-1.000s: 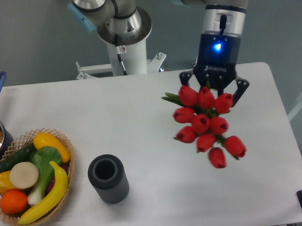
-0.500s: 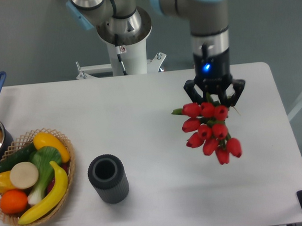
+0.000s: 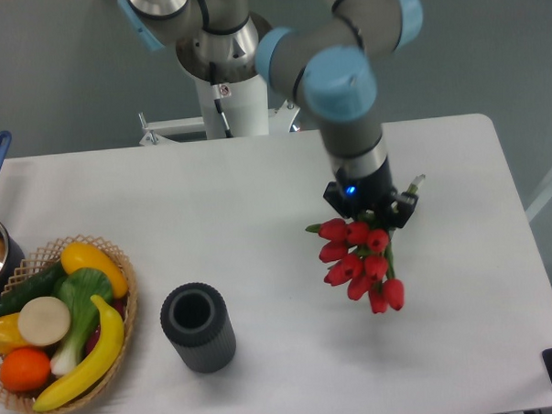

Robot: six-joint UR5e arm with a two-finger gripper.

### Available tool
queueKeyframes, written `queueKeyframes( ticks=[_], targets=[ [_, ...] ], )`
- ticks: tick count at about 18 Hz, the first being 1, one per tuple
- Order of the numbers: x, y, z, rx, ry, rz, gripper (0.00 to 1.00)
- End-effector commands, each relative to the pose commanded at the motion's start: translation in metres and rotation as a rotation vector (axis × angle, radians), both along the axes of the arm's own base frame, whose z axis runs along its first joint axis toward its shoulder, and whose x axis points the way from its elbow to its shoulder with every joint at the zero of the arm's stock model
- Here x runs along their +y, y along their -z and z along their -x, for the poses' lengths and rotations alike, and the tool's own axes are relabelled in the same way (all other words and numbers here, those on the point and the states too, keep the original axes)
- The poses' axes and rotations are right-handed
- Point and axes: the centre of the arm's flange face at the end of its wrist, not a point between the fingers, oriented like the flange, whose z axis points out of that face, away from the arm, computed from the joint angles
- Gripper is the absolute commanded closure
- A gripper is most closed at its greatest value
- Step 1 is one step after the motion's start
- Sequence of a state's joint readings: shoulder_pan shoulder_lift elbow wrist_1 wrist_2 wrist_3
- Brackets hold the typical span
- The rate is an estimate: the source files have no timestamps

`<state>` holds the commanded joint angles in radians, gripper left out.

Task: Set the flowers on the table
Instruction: 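Lower the held tulips down onto the white table surface, then open the gripper to release the tulips and lift it away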

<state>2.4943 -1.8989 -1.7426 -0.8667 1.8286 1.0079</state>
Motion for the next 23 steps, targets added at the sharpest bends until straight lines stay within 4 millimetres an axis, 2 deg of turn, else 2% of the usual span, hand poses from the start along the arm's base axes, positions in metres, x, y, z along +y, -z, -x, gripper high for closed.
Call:
queueKeyframes(
  ticks=[5,13,15,18,19,21,22,23],
  targets=[
    [0.007,0.036,0.004,-0.047,-0.003,0.034,0.59],
    [0.014,0.073,0.012,-0.085,-0.027,0.056,0.59],
    [0.015,0.074,0.014,-0.087,-0.018,0.058,0.54],
    [0.016,0.064,0.022,-0.07,-0.023,0.043,0.53],
    [0.017,0.063,0.023,-0.07,-0.023,0.041,0.46],
    [0.019,0.054,0.029,-0.051,-0.024,0.028,0.1],
    [0.021,0.045,0.033,-0.037,-0.025,0.016,0.0],
    [0.019,0.033,0.039,-0.024,-0.034,-0.005,0.0]
  ],
)
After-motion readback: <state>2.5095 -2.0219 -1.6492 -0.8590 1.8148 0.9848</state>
